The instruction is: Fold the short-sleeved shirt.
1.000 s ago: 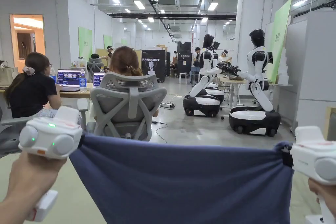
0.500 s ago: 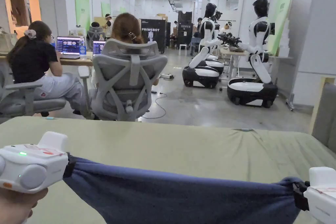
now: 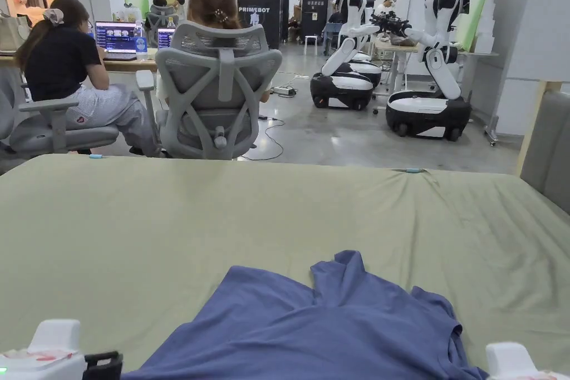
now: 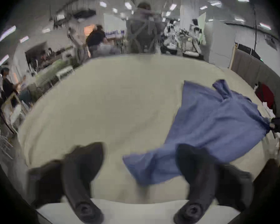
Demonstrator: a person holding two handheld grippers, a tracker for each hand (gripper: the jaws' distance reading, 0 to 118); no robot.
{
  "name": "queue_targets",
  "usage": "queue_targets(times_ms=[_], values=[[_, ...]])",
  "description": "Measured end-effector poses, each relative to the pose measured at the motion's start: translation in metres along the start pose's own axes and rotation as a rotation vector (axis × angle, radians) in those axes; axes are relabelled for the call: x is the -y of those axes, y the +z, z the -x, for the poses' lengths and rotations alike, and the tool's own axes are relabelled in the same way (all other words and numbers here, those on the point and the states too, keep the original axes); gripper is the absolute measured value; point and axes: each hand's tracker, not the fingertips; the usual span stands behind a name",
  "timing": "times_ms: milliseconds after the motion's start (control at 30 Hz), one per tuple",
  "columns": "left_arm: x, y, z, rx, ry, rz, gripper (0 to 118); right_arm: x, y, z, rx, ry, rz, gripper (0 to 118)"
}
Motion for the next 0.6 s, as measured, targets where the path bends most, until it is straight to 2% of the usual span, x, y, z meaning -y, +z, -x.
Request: queue_targets(times_ms=[133, 200, 267, 300, 333, 367, 400, 433, 500, 600], values=[[-0.039, 0.04, -0.058, -0.022, -0.053, -0.237, 102, -0.043, 0.038, 0.055, -0.091, -0.032, -0.253, 104], [-0.049, 0.053, -0.083, 0.051, -0.034, -0.34, 101, -0.057, 0.053, 0.087, -0.111, -0.017, -0.36, 104], [-0.054, 0.062, -0.103, 0.117, -0.031, -0.4, 93, -0.064, 0.059, 0.108, -0.111, -0.002, -0.424, 103], [-0.053, 0.062, -0.112, 0.115, -0.044, -0.421, 79, -0.066, 0.061, 0.118, -0.089, 0.003, -0.445, 96], [-0.051, 0.062, -0.119, 0.098, -0.061, -0.437, 61, -0.066, 0.062, 0.126, -0.067, -0.002, -0.459, 82], [-0.049, 0.062, -0.125, 0.077, -0.086, -0.459, 34, -0.066, 0.063, 0.132, -0.06, -0.003, -0.467, 56], [-0.048, 0.062, -0.128, 0.073, -0.1, -0.472, 0, -0.067, 0.06, 0.135, -0.051, -0.002, -0.469, 11], [-0.047, 0.064, -0.129, 0.067, -0.1, -0.476, 0, -0.067, 0.06, 0.14, -0.033, -0.002, -0.473, 0], [-0.049, 0.063, -0.121, 0.104, -0.098, -0.441, 0, -0.066, 0.062, 0.14, -0.06, 0.002, -0.471, 0], [-0.052, 0.059, -0.096, 0.081, -0.112, -0.381, 0, -0.065, 0.062, 0.142, -0.078, 0.013, -0.465, 0]])
